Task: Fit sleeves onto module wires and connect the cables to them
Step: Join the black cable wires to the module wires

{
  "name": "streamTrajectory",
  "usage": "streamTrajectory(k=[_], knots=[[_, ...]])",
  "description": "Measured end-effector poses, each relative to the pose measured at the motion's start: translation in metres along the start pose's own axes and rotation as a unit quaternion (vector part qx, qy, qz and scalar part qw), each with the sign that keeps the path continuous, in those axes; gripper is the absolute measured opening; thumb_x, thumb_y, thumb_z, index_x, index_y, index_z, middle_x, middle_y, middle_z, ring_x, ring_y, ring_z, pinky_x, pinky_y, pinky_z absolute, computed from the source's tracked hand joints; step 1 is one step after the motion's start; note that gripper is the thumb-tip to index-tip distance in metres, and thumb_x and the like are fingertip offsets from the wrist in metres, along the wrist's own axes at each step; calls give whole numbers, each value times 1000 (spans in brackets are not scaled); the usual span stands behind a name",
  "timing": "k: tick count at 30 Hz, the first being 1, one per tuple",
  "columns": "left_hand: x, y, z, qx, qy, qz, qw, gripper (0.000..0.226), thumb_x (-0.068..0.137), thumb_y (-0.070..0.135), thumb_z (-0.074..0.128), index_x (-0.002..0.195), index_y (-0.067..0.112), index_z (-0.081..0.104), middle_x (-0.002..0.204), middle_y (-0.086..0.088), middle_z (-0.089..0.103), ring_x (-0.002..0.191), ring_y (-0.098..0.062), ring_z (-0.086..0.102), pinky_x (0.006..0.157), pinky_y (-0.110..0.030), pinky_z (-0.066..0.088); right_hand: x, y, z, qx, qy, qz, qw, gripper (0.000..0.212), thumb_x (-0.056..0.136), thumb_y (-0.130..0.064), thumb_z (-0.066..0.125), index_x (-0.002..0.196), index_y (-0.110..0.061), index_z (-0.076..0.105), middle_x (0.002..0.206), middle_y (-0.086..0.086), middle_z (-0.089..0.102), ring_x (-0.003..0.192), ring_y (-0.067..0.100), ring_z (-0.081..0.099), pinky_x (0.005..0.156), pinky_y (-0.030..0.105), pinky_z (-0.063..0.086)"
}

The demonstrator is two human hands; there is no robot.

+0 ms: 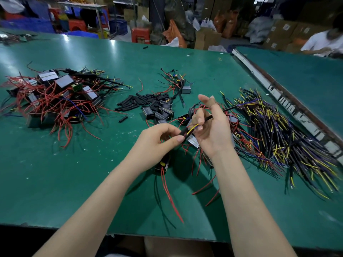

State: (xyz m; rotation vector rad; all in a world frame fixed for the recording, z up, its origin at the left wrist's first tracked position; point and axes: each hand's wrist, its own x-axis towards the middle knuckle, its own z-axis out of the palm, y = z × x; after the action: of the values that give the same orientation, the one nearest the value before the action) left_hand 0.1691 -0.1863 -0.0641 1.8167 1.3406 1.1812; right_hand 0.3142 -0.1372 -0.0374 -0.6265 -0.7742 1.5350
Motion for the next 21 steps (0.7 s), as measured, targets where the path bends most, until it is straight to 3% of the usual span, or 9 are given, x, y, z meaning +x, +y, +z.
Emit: streamTrajectory(k=[4, 9, 12, 16, 21], knots=[[6, 7, 2, -13, -2, 18, 1000, 18, 85, 21, 69, 80, 36, 60, 72, 21, 63, 59, 11, 53, 59, -5, 37, -1, -1, 0, -33, -4, -28, 999, 27, 103, -32, 38, 95, -13, 57, 42, -2, 41, 38, 9, 34, 37, 17, 30], [5, 8, 3, -8, -3, 41, 999, 18, 87, 21, 68, 83, 37, 58, 79, 16, 64, 72, 8, 55, 68, -6, 39, -1, 0, 0, -137, 37, -101, 985, 33, 103, -37, 36, 93, -15, 58, 49, -2, 50, 47, 13, 43, 45, 22, 33], [5, 11, 1, -6, 6, 62, 998, 18, 86, 21, 68, 82, 36, 60, 78, 18, 65, 73, 9, 57, 69, -5, 38, -3, 1, 1, -190, 67, -142, 969, 39, 102, -43, 36, 82, -19, 59, 49, -2, 51, 47, 16, 46, 43, 19, 34], [5, 12, -1, 3, 10, 88, 996, 10, 84, 20, 70, 85, 28, 65, 76, 20, 64, 73, 9, 56, 67, -4, 36, -6, 0, 2, -225, 73, -195, 952, 44, 99, -45, 37, 71, -19, 58, 44, -2, 50, 41, 15, 46, 38, 15, 34], [4, 7, -4, -65, 8, 76, 995, 22, 79, 12, 73, 80, 31, 62, 72, 25, 64, 64, 9, 54, 59, -4, 36, -9, 4, 3, -240, 54, -214, 945, 51, 94, -52, 38, 65, -16, 59, 44, 1, 50, 38, 15, 47, 39, 22, 39]])
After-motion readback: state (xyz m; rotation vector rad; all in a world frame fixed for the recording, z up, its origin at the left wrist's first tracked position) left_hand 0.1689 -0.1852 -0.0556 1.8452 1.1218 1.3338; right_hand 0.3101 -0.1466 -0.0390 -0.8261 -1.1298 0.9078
